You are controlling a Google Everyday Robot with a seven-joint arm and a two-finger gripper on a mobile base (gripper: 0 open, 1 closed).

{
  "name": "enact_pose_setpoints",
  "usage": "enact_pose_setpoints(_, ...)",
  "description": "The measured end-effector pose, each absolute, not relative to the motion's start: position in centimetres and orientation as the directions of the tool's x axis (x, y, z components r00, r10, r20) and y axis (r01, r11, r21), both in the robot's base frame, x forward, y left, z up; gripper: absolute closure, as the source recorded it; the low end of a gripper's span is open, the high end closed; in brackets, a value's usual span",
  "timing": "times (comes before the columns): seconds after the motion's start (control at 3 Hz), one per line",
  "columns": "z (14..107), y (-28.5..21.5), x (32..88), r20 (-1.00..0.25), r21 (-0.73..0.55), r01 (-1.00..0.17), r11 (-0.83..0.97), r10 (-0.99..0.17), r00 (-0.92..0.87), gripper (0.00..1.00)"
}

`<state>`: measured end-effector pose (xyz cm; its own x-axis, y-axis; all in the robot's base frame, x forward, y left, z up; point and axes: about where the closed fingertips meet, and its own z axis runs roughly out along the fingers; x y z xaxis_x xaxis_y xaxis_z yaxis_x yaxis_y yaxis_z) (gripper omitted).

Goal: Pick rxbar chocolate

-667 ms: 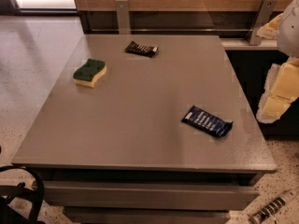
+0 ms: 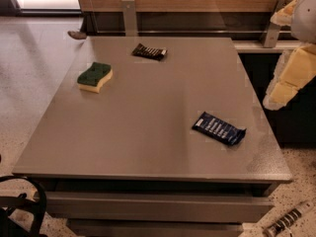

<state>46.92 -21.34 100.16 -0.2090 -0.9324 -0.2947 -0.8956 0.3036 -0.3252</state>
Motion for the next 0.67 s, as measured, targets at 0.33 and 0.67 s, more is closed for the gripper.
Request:
enact_pose_setpoints(0.33,102.9,-20.2,53.2,-0.478,-0.380,-0.840,0.388,-0.859,-0.181,0.00)
enact_pose_setpoints(0.67,104.1,-18.8,56.7,-0.580,-0.394,-0.812,0.430,-0.802,-0.144,0.00)
